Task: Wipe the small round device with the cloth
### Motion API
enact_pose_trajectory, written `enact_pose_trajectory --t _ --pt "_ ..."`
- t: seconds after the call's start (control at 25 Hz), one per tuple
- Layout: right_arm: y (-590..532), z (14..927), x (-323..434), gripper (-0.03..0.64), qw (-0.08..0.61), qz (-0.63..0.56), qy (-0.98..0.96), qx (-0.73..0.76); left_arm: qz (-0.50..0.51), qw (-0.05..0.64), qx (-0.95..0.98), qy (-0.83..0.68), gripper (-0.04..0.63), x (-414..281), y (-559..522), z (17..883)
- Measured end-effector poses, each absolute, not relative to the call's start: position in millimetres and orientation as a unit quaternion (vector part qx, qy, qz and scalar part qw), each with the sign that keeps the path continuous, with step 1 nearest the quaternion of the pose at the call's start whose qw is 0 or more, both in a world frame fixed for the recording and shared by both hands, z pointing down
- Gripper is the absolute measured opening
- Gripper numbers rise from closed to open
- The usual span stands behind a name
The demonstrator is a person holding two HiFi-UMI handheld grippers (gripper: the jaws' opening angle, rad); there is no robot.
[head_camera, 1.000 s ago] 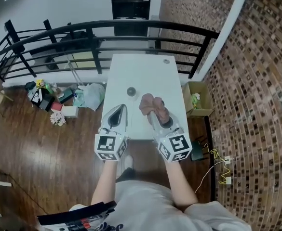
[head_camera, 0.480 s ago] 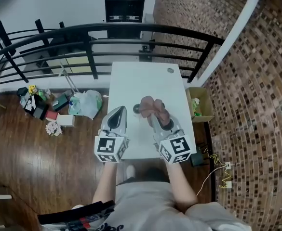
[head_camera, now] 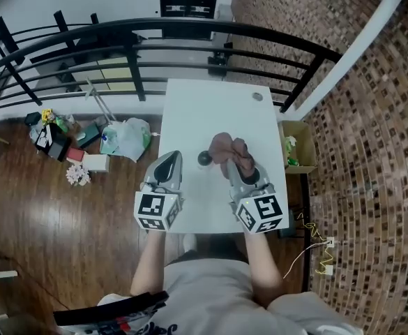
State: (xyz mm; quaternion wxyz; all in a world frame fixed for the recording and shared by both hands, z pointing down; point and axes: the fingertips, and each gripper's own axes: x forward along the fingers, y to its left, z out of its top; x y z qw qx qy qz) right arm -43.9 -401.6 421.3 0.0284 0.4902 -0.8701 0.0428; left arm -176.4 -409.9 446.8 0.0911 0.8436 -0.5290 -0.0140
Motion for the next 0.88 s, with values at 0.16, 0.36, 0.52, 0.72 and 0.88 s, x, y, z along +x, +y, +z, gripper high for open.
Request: enact_pose_trajectory --t 0.16,0.36,0.52,0.72,0.88 --pt "-417 437 -35 0.029 0.039 0.06 -0.869 0.489 0.028 0.119 0.842 -0.525 0.017 -178 -419 485" --pt "-433 449 -22 0.029 0.049 0.072 -0.866 0.493 0.087 0.141 0.846 -0.507 0.017 -168 -421 540" --pt "-440 464 -13 0.029 0.06 0.083 -0.864 0.493 0.116 0.14 0.846 -0.502 0.018 -161 -423 582" --pt "-446 484 10 0.029 0.073 0.1 -0.856 0.502 0.146 0.139 0.848 -0.49 0.018 -145 -426 625" --pt "-452 494 29 0.029 0.08 0.109 -0.849 0.51 0.176 0.162 0.848 -0.473 0.077 -131 -427 667"
